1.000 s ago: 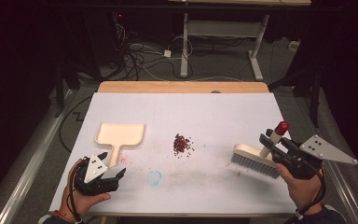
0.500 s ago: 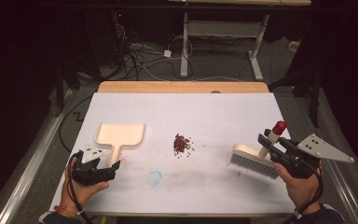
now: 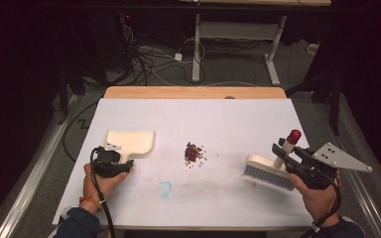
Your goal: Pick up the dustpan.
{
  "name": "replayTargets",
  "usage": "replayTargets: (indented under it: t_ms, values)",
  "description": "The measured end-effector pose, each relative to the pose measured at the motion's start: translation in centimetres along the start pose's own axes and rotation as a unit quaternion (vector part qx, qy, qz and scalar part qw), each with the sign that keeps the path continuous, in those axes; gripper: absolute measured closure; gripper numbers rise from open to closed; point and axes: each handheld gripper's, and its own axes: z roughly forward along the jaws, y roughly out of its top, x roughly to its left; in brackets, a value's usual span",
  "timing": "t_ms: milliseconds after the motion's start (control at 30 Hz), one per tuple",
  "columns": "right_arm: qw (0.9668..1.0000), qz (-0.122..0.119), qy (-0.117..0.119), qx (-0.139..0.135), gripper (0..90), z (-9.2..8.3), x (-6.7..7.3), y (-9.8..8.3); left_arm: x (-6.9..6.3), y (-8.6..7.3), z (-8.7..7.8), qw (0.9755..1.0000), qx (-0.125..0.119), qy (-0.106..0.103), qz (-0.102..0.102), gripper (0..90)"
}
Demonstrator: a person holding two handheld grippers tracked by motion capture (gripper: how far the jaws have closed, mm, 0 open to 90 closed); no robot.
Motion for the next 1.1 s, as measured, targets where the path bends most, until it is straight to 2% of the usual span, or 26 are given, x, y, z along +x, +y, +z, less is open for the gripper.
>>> replayTargets:
  t_ms: [33,67,133,200,367,533,600,700,767,833,900,1000,1100]
  values:
    - [1.0,0.0,0.002,0.0,69.1,0.0,0.1,0.0,0.0,0.0,0.0,1.0,0.002,0.001,0.005,54.3]
    - [1.0,0.0,0.002,0.0,69.1,0.0,0.1,0.0,0.0,0.0,-0.1,1.0,0.003,0.001,0.007,54.3]
    - [1.0,-0.002,0.004,0.001,69.1,0.1,0.2,0.0,0.0,0.1,0.0,0.9999,0.005,-0.002,0.011,63.0]
    - [1.0,-0.004,0.004,0.002,69.2,0.1,0.2,0.0,-0.1,0.3,-0.1,0.9997,0.009,-0.001,0.023,63.4]
    - [0.9999,-0.006,0.004,0.009,69.2,0.3,0.2,-0.2,-0.1,0.6,-0.3,0.9994,0.018,-0.002,0.03,63.7]
    - [0.9999,-0.001,0.003,0.011,69.2,0.4,-0.2,-0.4,-0.2,0.9,-1.9,0.9987,0.016,-0.004,0.047,64.0]
    - [0.9999,0.001,0.002,0.011,69.2,0.4,-0.3,-0.4,-0.4,0.9,-2.9,0.9977,0.018,0.01,0.064,64.0]
    - [0.9999,0.003,-0.001,0.01,69.2,0.5,-0.4,-0.5,-0.7,0.4,-4.2,0.9968,0.018,-0.006,0.078,63.9]
    - [0.9999,0.007,-0.002,0.011,69.2,0.5,-0.7,-0.6,-1.3,-0.2,-4.7,0.9948,0.03,-0.007,0.097,63.9]
    - [0.9999,0.011,-0.003,0.012,69.2,0.5,-0.7,-0.6,-2.0,-0.7,-5.2,0.9925,0.039,-0.024,0.113,64.0]
    - [0.9999,0.011,-0.005,0.01,69.2,0.5,-0.8,-0.6,-2.7,-1.0,-5.5,0.9901,0.043,-0.032,0.13,63.9]
    - [0.9998,0.014,-0.007,0.008,69.2,0.4,-0.9,-0.6,-3.6,-1.4,-5.7,0.9876,0.045,-0.046,0.143,63.9]
    - [0.9998,0.015,-0.009,0.008,69.2,0.4,-0.9,-0.6,-4.6,-1.9,-5.5,0.984,0.055,-0.06,0.159,63.9]
